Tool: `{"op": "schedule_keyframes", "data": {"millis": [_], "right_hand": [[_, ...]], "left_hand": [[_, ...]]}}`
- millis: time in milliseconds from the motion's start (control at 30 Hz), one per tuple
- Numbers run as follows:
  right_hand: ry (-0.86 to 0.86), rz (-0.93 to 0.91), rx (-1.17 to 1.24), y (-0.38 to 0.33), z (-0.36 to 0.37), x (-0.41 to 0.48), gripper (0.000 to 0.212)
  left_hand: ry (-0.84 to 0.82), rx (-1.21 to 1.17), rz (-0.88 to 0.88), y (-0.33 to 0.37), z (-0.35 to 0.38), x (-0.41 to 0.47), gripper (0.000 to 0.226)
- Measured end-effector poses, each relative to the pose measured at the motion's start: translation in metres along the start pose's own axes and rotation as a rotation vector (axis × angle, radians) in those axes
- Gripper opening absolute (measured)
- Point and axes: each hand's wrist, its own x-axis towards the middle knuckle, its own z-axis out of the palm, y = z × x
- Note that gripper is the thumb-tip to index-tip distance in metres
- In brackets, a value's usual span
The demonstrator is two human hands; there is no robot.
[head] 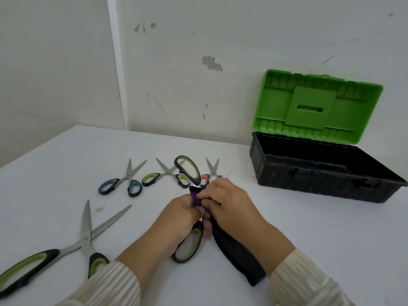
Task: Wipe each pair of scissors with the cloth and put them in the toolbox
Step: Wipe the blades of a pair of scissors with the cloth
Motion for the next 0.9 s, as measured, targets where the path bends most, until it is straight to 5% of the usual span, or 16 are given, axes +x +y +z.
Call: {"op": "schedule_keyframes", "data": {"millis": [100, 233, 367, 467, 633, 900], "right_hand": [[-0.060, -0.037, -0.084, -0.006, 0.001, 0.000, 0.020], [0.149, -0.011, -0.084, 0.003, -0.004, 0.004, 0.017], [-0.031, 0.034, 0.059, -0.003, 0.000, -0.002, 0.018], [0.187, 0.096, 0.035, 0.006, -0.004, 0.004, 0.014], [-0.043, 0.005, -0.032, -0.002, 0.002, -0.003, 0.017], [0.652, 0.431, 0.195, 0.044, -0.046, 0.002, 0.020]], "left_hand": [[0.039, -0.033, -0.022, 0.000, -0.001, -0.001, 0.023], [0.028, -0.033, 0.018, -0.001, 0.000, -0.002, 0.024], [0.032, -0.010, 0.024, -0.002, 0.001, -0.002, 0.022], [0.033, -0.027, 0.033, 0.001, 0.003, -0.004, 0.021], [0.011, -0.025, 0.027, 0.002, 0.002, -0.004, 0.018], [-0.041, 0.028, 0.024, 0.001, -0.009, 0.000, 0.022]]}}
